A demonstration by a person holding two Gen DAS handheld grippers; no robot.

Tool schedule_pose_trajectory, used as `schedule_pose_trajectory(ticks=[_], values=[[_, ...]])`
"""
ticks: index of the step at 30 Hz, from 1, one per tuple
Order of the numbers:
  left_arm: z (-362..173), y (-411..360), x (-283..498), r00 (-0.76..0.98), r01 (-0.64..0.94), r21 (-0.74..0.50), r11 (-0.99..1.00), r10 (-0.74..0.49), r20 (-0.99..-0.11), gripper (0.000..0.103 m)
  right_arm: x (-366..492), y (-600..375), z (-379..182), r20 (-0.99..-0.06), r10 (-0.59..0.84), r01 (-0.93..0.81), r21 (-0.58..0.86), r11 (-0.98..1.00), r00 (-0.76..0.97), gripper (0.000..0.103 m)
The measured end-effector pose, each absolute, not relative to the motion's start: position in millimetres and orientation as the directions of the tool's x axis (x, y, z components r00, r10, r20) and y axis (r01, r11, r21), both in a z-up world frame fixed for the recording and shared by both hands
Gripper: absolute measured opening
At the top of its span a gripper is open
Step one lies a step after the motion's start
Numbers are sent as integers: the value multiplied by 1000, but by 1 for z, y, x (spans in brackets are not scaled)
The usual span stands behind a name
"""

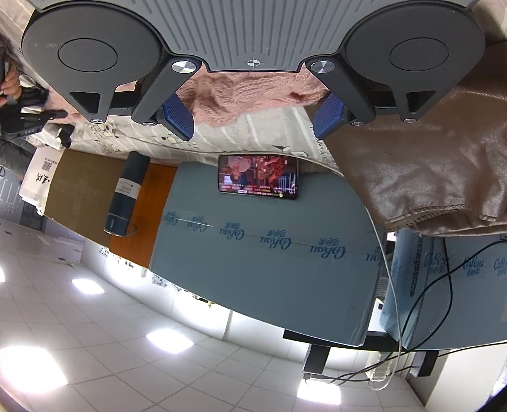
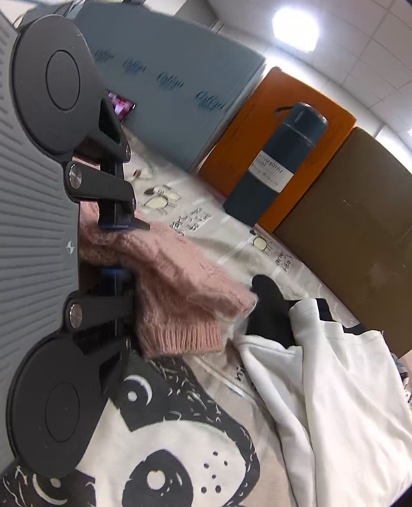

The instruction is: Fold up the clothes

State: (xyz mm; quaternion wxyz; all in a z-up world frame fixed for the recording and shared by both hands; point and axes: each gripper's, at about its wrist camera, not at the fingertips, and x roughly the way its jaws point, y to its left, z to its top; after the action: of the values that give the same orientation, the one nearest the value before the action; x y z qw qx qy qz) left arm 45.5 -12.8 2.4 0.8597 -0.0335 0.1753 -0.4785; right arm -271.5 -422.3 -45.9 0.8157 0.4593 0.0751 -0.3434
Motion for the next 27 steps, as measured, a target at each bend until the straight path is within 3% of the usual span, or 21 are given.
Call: schedule_pose_trajectory(ticks=[4, 6, 11, 14, 19, 21, 23, 27], values=[[1, -13, 46, 481, 811, -223, 541, -833, -275, 85, -292, -411, -21, -345, -602, 649, 640, 410, 720, 13], [1, -14, 45, 477, 814, -218, 538, -834, -278, 85, -293, -409, -13, -344, -653, 705, 562, 433, 675, 13], [0, -15, 45, 477, 816, -212, 538, -833, -278, 85, -270, -385, -7, -303, -655, 720, 351, 599, 692, 13], [-1, -15, 46, 469, 818, -222, 531, -838, -279, 85, -246, -354, -5, -271, -584, 634, 160, 757, 765, 14], [-2, -14, 47, 460, 820, -234, 523, -844, -276, 85, -213, -318, -15, -366, -438, 469, -6, 883, 821, 15], [-2, -13, 47, 458, 819, -239, 522, -845, -276, 85, -208, -310, -19, -391, -388, 414, -21, 910, 834, 22], [-2, -13, 48, 455, 819, -243, 520, -846, -277, 85, -206, -305, -19, -399, -330, 359, -2, 933, 855, 41], [-3, -13, 47, 450, 822, -244, 515, -849, -278, 85, -206, -293, -14, -387, -257, 285, 17, 958, 886, 67]])
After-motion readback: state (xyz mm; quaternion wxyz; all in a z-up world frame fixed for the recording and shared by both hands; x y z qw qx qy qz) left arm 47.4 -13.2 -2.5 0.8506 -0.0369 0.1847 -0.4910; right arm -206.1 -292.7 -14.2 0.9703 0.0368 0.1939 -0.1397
